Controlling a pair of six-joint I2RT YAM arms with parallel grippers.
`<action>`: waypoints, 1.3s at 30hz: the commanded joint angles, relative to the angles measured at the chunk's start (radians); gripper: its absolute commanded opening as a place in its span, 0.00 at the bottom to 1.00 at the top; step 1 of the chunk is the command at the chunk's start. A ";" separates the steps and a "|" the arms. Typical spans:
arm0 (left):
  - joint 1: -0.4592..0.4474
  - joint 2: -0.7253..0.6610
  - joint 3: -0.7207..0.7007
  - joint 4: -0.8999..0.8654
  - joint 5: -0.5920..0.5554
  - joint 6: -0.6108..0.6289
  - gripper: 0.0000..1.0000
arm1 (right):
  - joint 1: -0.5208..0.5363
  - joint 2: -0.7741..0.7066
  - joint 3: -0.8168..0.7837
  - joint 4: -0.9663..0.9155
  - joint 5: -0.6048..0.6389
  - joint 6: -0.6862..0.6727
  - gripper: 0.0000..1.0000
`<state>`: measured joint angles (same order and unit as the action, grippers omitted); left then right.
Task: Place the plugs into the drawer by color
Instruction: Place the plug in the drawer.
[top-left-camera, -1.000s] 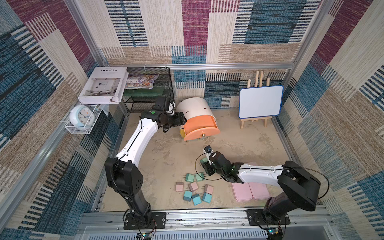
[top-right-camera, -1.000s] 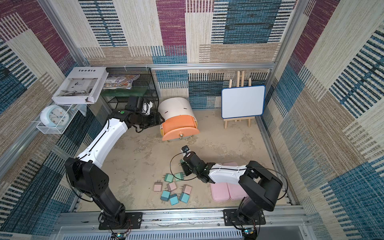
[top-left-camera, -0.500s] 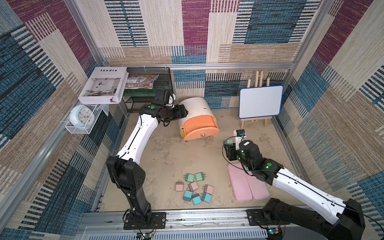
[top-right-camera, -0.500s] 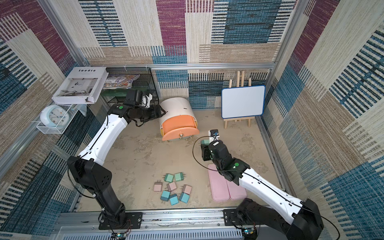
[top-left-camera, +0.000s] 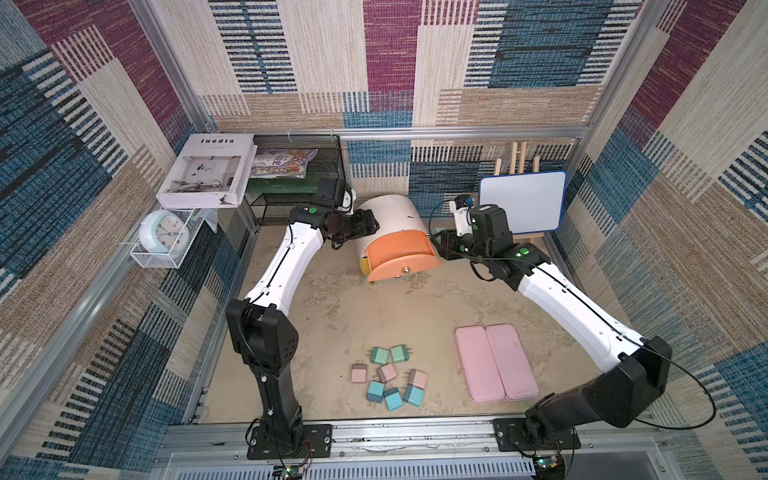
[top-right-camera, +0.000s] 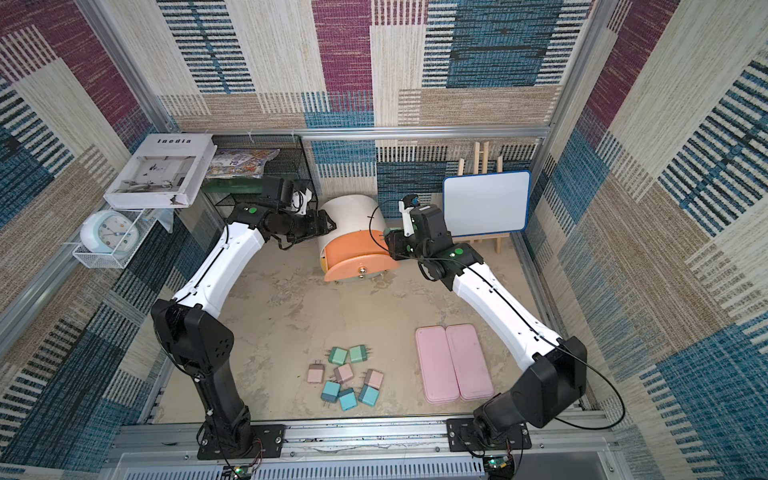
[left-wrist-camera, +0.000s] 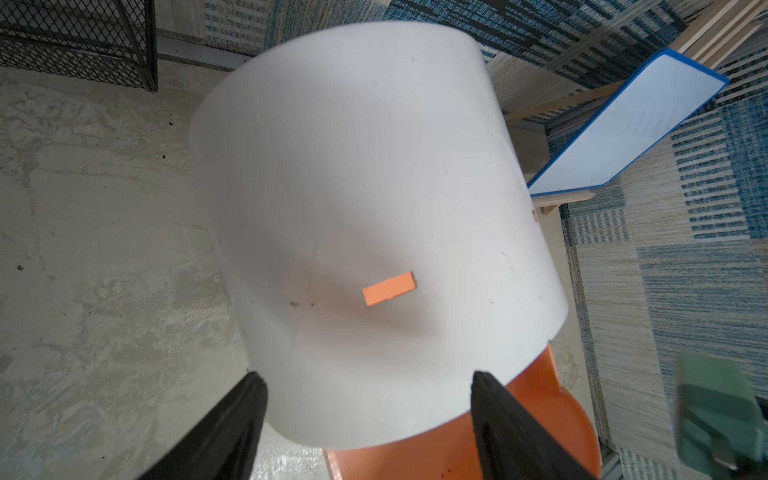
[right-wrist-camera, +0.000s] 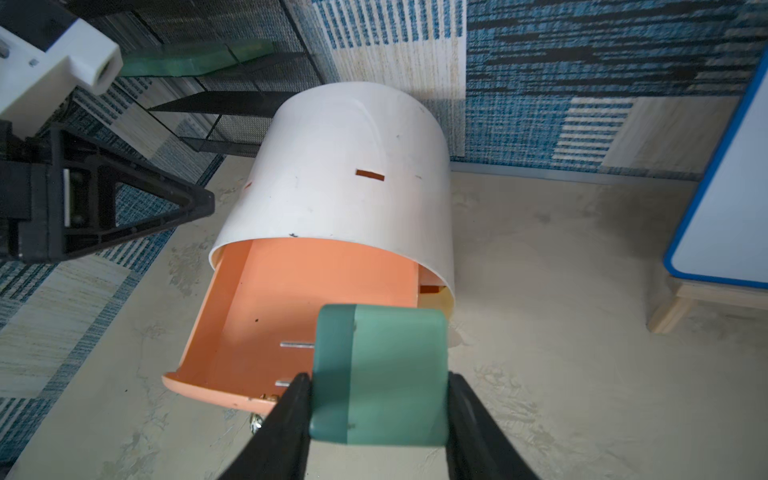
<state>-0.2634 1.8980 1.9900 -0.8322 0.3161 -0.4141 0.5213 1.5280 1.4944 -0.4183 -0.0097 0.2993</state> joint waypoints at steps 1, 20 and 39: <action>0.004 -0.002 -0.007 -0.012 0.005 0.017 0.81 | -0.005 0.073 0.071 -0.056 -0.072 -0.015 0.48; 0.007 -0.004 -0.042 -0.012 0.019 0.014 0.81 | 0.000 0.284 0.167 -0.015 -0.041 -0.054 0.48; 0.007 -0.013 -0.061 -0.011 0.012 0.017 0.81 | 0.035 0.302 0.186 0.063 0.082 -0.061 0.69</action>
<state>-0.2573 1.8938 1.9301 -0.8330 0.3309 -0.4072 0.5549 1.8381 1.6672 -0.3759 0.0669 0.2436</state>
